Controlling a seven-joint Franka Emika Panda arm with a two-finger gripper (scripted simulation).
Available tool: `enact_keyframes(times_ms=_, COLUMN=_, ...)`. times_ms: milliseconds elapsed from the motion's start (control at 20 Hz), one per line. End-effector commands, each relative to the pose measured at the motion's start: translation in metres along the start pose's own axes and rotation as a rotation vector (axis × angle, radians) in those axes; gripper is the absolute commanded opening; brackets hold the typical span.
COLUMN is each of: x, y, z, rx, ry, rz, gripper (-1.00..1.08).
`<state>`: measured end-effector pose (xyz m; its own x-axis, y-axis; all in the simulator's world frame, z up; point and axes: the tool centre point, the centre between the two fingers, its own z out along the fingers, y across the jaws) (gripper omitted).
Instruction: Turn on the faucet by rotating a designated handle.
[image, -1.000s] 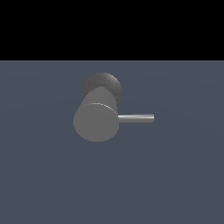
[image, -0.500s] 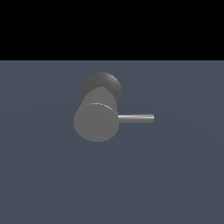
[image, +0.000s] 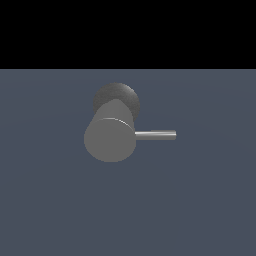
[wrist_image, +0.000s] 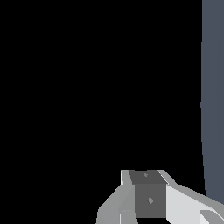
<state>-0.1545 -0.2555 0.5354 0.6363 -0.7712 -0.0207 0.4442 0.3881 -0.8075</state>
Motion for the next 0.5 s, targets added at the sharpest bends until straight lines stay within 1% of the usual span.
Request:
enact_keyframes(times_ms=0, x=0.018, y=0.020, z=-0.016, rx=0.041, ry=0.077, rz=0.065, gripper=-1.00)
enact_keyframes(times_ms=250, x=0.046, y=0.071, z=-0.048, rx=0.102, ry=0.226, rz=0.204, gripper=-1.00)
enact_keyframes(times_ms=450, x=0.061, y=0.121, z=-0.073, rx=0.130, ry=0.345, rz=0.324, gripper=-1.00)
